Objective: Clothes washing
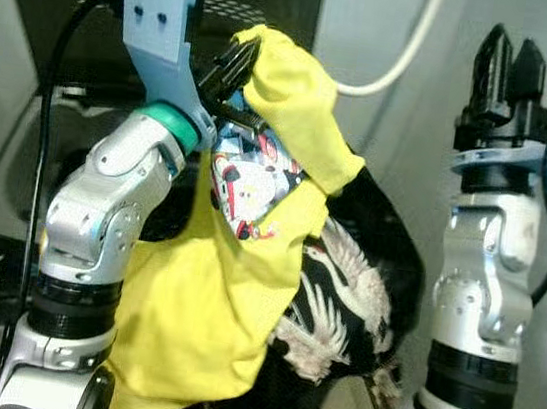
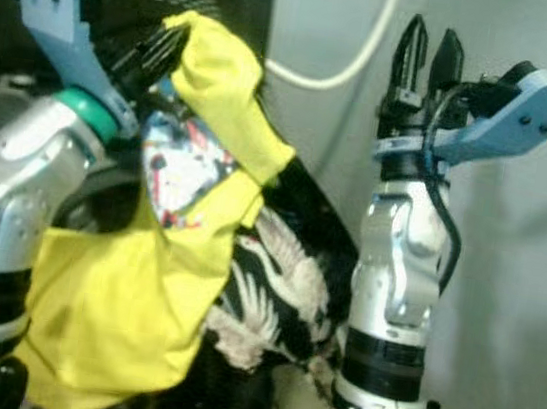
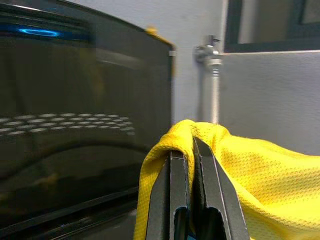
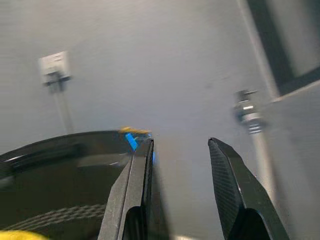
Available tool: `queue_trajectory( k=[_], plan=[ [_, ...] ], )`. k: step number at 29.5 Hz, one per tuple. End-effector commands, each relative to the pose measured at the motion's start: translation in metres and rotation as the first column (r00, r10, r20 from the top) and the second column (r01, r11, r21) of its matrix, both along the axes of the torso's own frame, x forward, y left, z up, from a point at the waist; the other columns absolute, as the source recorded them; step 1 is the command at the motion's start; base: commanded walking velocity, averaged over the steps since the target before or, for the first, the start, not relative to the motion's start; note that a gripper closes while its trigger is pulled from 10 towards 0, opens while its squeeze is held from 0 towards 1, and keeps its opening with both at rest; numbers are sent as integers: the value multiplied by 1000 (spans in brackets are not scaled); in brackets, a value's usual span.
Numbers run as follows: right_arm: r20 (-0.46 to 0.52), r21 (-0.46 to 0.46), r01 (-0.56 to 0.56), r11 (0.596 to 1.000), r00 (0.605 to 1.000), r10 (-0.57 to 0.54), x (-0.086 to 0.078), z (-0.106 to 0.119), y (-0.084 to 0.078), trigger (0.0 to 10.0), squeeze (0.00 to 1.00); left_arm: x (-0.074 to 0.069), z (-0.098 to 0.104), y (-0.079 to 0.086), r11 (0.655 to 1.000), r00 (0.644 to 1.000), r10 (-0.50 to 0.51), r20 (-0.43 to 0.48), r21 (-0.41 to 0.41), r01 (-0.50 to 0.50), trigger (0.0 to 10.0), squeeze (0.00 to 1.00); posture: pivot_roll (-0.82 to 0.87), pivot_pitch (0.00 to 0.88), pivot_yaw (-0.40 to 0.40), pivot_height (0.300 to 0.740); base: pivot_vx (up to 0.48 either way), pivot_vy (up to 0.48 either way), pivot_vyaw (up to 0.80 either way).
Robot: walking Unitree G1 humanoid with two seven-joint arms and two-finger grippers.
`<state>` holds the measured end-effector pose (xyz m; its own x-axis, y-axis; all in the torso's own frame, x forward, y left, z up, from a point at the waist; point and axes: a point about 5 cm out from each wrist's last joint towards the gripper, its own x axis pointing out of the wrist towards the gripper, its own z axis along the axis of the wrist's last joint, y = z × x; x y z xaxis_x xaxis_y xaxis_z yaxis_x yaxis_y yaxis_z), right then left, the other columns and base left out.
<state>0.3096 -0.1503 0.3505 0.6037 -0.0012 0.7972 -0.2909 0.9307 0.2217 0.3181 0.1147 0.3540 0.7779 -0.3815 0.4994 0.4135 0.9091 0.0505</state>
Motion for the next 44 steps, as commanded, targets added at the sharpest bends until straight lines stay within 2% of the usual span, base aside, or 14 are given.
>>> queue_trajectory(
  k=[1, 12, 16, 19, 20, 23, 27, 28, 30, 31, 33, 37, 38, 44],
  plan=[
    [12, 0, 10, 1000, 1000, -10, -2, 2, -3, 10000, 0, -2, 6, 4, 1000, 999, 25, 41, -16, -25, 10000, 0, 17, 54, 54, 740, 0, 0, 0],
    [5, -65, -63, 996, 998, 64, -2, -2, 10, 10000, 0, 12, 22, 18, 951, 938, 225, 265, 150, -271, 10000, 0, 16, 54, 52, 740, 0, 0, 0],
    [3, -111, -129, 985, 991, 130, -3, -4, 21, 10000, 0, 22, 45, 28, 806, 780, 358, 514, 251, -535, 10000, 0, 11, 57, 49, 740, 0, 0, 0],
    [16, -125, -152, 980, 988, 155, -6, -2, 25, 10000, 0, 30, 82, 47, 616, 555, 484, 677, 186, -765, 10000, 0, 1, 58, 54, 740, 0, 0, 0],
    [16, -125, -152, 980, 988, 155, -6, -2, 25, 10000, 0, 30, 82, 47, 616, 555, 484, 677, 186, -765, 10000, 0, 1, 58, 54, 740, 0, 0, 0],
    [20, -126, -151, 980, 988, 155, -9, -2, 24, 10000, 0, 34, 98, 61, 435, 364, 520, 773, 128, -891, 10000, 0, 1, 58, 54, 740, 0, 0, 0],
    [20, -124, -148, 981, 988, 151, -9, -2, 23, 10000, 0, 44, 90, 64, 382, 389, 515, 764, 202, -902, 10000, 0, -9, 57, 58, 740, 0, 0, 0],
    [20, -123, -146, 982, 989, 149, -9, -2, 23, 10000, 0, 59, 76, 70, 372, 481, 558, 677, 314, -874, 10000, 0, -10, 58, 59, 740, 0, 0, 0],
    [19, -123, -144, 982, 989, 147, -10, -2, 21, 10000, 0, 90, -2, 62, 712, 863, 496, 96, 523, -468, 10000, 0, -10, 67, 53, 740, 0, 0, 0],
    [19, -123, -144, 982, 989, 147, -10, -2, 21, 10000, 0, 90, -2, 62, 712, 863, 496, 96, 523, -468, 10000, 0, -10, 67, 53, 740, 0, 0, 0],
    [16, -123, -144, 982, 989, 147, -10, -3, 21, 10000, 0, 93, -54, 45, 886, 937, 264, -228, 442, -142, 10000, 0, -10, 67, 53, 740, 0, 0, 0],
    [11, -124, -150, 981, 988, 152, -10, -3, 21, 10000, 0, 90, -73, 40, 931, 929, 167, -330, 363, -38, 10000, 0, 2, 77, 42, 740, 0, 0, 0],
    [7, -123, -156, 980, 987, 158, -9, -4, 23, 10000, 0, 88, -77, 41, 949, 924, 137, -358, 315, -19, 10000, 1000, 9, 79, 36, 740, 0, 0, 0],
    [1, -121, -169, 978, 985, 170, -8, -4, 25, 10000, 0, 84, -76, 46, 972, 923, 104, -370, 235, -15, 10000, 1000, 20, 80, 31, 740, 0, 0, 0]
  ],
)
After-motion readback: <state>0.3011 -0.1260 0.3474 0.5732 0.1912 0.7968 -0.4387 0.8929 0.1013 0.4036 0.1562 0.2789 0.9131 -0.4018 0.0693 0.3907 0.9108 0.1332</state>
